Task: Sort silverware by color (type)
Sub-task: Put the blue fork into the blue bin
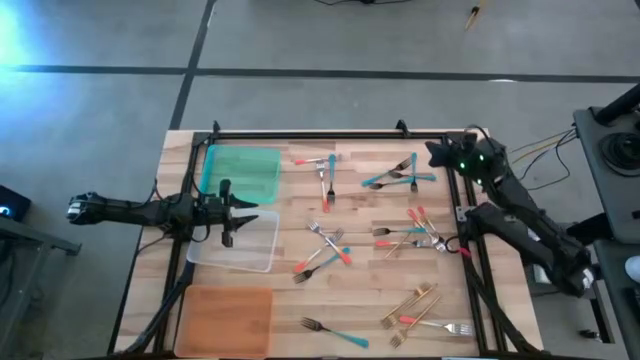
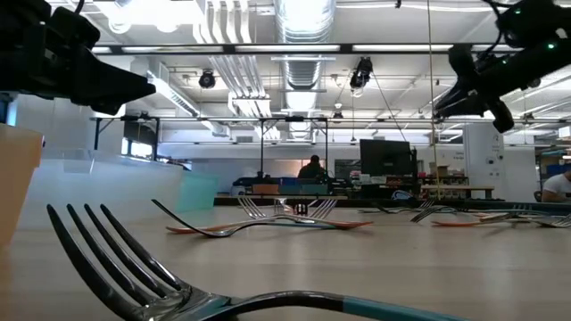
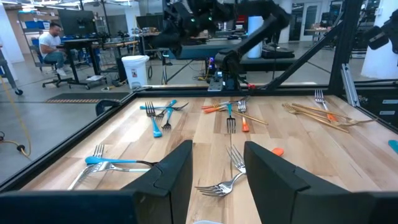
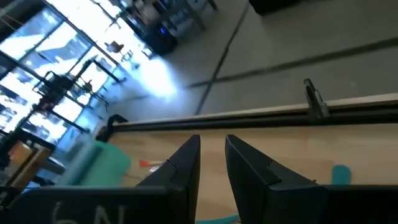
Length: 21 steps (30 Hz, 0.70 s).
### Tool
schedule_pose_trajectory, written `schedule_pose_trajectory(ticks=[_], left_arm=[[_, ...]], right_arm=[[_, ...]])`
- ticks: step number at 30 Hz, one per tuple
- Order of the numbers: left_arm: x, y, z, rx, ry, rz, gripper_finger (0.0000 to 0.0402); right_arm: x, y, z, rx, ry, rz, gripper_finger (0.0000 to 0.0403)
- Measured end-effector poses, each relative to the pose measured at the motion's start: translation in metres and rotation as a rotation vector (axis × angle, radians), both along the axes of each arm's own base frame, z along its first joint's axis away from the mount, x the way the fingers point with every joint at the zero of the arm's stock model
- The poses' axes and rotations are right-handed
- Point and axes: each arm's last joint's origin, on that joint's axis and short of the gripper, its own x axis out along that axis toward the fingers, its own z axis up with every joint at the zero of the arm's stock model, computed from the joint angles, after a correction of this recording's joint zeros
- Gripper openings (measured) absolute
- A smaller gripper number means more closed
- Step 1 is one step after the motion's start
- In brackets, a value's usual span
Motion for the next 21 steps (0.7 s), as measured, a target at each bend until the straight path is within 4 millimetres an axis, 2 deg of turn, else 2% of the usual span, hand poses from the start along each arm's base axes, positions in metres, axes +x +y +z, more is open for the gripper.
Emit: schedule_pose_trajectory(ticks=[4,10,16,21], left_arm=[[0.0,0.0,0.0,0.0,0.0,-0.001,0.0128],[0.0,0.0,0.0,0.0,0.0,0.0,0.0128],[0.0,0.0,0.0,0.0,0.0,-0.001,0.0128],[0.0,0.0,0.0,0.0,0.0,-0.001,0.0128]], right_arm=[[0.006,-0.01,0.019,0.009,0.09,0.033,0.0068],[0.011,-0.017,0.037,0.033,0.278,0.113,0.0068],[0.01,-0.018,0.036,0.129,0.432,0.144,0.0068],[0.009,-0.021,0.022,0.242,0.542,0.097,0.007]])
